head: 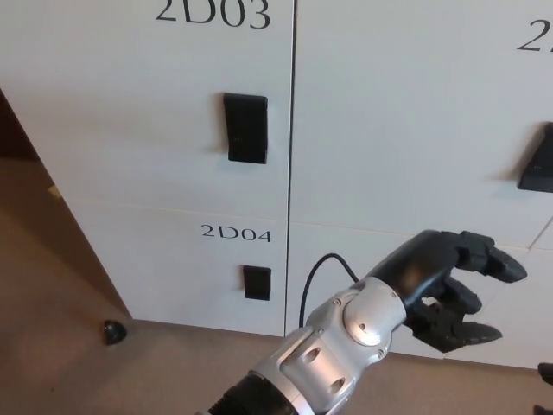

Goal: The robot walks towards an open cabinet and lifts its left hand to push the door towards the right to close it.

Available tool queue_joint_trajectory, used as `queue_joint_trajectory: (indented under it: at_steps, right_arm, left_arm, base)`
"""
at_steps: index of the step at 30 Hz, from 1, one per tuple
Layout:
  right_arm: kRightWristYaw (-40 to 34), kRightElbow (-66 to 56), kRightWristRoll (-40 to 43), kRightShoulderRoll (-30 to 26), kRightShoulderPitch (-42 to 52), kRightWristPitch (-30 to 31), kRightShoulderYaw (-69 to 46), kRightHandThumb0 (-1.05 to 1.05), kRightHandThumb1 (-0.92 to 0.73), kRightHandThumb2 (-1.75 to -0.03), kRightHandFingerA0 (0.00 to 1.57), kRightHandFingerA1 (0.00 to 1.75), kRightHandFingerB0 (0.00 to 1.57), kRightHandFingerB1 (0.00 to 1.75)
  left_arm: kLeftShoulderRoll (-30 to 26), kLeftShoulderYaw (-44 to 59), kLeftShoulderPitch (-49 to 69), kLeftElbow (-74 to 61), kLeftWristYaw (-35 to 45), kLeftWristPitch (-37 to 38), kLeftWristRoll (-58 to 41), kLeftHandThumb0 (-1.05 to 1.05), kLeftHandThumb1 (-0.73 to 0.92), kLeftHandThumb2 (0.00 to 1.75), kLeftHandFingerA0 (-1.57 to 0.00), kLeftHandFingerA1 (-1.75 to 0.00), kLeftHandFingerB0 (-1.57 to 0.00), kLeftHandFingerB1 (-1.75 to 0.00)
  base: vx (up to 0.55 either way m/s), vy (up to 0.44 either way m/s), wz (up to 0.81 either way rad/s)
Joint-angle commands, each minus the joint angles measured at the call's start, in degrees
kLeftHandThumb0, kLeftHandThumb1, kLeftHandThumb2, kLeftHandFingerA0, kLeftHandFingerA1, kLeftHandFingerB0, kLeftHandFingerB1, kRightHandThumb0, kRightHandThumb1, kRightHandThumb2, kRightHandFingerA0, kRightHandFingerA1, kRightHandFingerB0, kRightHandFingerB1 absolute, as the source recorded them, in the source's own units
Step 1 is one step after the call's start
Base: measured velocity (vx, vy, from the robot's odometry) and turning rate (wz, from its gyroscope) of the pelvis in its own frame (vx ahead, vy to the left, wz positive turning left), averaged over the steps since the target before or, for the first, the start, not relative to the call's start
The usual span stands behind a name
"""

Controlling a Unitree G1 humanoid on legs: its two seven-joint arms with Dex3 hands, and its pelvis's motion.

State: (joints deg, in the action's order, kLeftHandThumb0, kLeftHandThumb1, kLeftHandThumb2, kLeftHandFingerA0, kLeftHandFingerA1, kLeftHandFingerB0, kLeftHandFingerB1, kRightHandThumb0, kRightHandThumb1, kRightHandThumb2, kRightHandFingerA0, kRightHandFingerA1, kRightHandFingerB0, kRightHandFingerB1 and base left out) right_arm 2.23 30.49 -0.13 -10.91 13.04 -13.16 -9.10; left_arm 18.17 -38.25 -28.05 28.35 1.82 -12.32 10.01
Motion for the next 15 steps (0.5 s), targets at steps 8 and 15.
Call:
queue_joint_trajectory:
  at_steps: [8,15]
  right_arm:
    - [1.6,-5.0,-0.9,-2.4,2.0,2.5,1.0,-0.26,-0.71,-0.61,0.56,0.44,0.5,0.41]
    - [3.3,-2.4,1.7,-3.4,0.7,3.5,-0.9,-0.26,-0.71,-0.62,0.55,0.43,0.49,0.4]
  left_arm:
    - [-15.5,5.0,10.4,-27.3,11.3,-2.4,-1.1,-0.2,0.53,0.55,-0.6,-0.46,-0.52,-0.41]
    - [-27.9,20.4,34.5,-34.6,10.8,2.3,-8.0,-0.17,0.56,0.56,-0.56,-0.47,-0.46,-0.43]
  base:
    - [0.0,0.0,0.0]
    - [0.0,0.0,0.0]
